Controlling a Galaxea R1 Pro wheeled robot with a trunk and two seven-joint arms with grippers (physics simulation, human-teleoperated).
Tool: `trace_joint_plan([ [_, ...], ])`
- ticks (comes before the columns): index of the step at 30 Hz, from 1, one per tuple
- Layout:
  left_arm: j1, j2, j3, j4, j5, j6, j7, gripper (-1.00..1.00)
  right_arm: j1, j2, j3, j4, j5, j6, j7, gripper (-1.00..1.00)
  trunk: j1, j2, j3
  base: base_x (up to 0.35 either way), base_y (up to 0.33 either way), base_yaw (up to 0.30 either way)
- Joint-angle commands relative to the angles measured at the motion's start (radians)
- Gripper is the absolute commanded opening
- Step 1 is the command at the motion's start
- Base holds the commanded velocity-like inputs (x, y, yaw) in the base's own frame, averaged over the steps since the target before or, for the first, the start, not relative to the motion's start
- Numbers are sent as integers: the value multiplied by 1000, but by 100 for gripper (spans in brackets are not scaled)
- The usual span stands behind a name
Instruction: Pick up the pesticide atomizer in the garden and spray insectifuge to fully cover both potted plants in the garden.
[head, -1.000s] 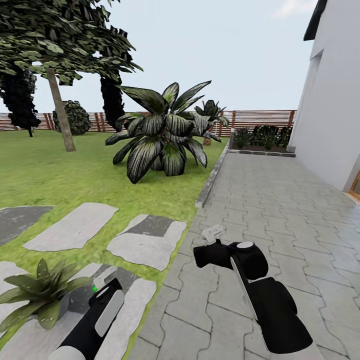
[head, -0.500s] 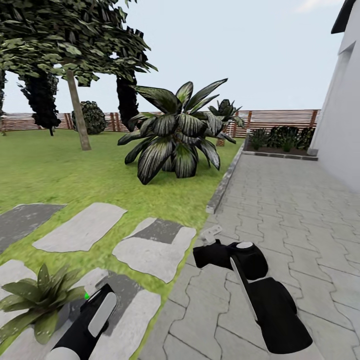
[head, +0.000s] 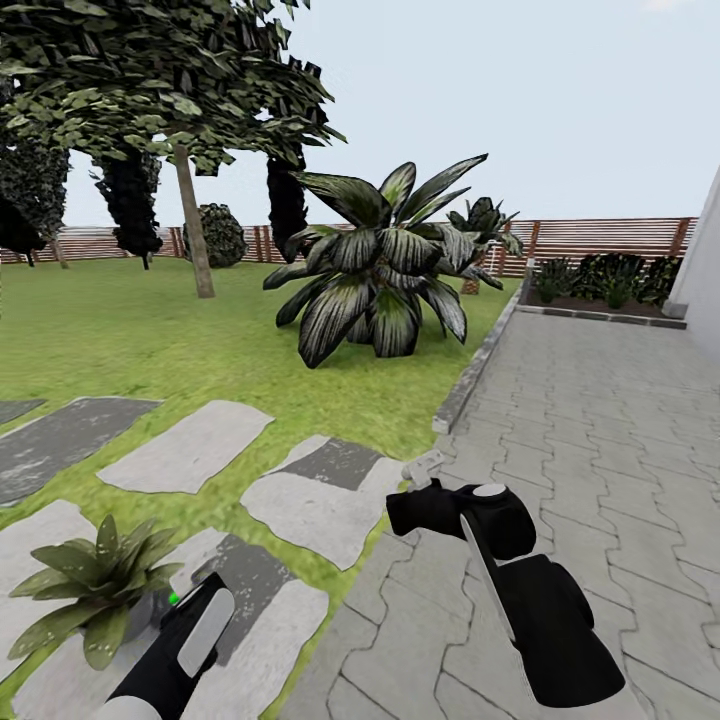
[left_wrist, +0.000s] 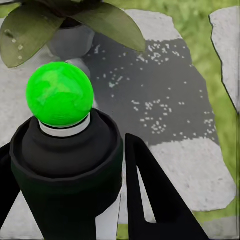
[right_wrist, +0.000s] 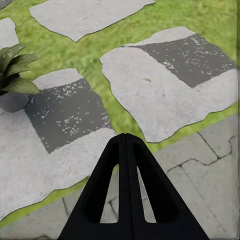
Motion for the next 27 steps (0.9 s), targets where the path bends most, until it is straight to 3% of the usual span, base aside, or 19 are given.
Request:
trace_joint_plan([
  [1, 0, 2, -2, 0, 0, 8, 8, -100, -1, 1, 0, -1, 11, 3, 9, -100, 0, 0, -1, 0, -341, 123],
  [5, -1, 4, 0, 22, 2, 11, 1, -100, 0, 2, 1, -1, 11, 3, 8, -100, 0, 0, 1, 0, -344, 214],
  [10, -3, 10, 3, 55, 3, 16, -72, -100, 0, 3, 1, -1, 11, 3, 8, -100, 0, 0, 3, 0, -345, 265],
  [13, -3, 16, 49, 65, 3, 22, -99, -100, 0, 3, 1, -1, 11, 3, 8, -100, 0, 0, 4, 42, -333, 272],
  [17, -4, 26, 72, 72, 0, 34, -178, -100, 0, 1, 1, -1, 11, 3, 8, -100, 0, 0, 5, 226, -217, 128],
  [21, -6, 30, 76, 79, -2, 51, -211, -100, -1, 0, 1, -1, 11, 3, 8, -100, 0, 0, 5, 299, -148, 25],
  [27, -13, 60, 81, 103, 0, 107, -300, -100, 0, -2, 0, -1, 11, 3, 8, -100, 0, 0, 5, 318, -120, 4],
])
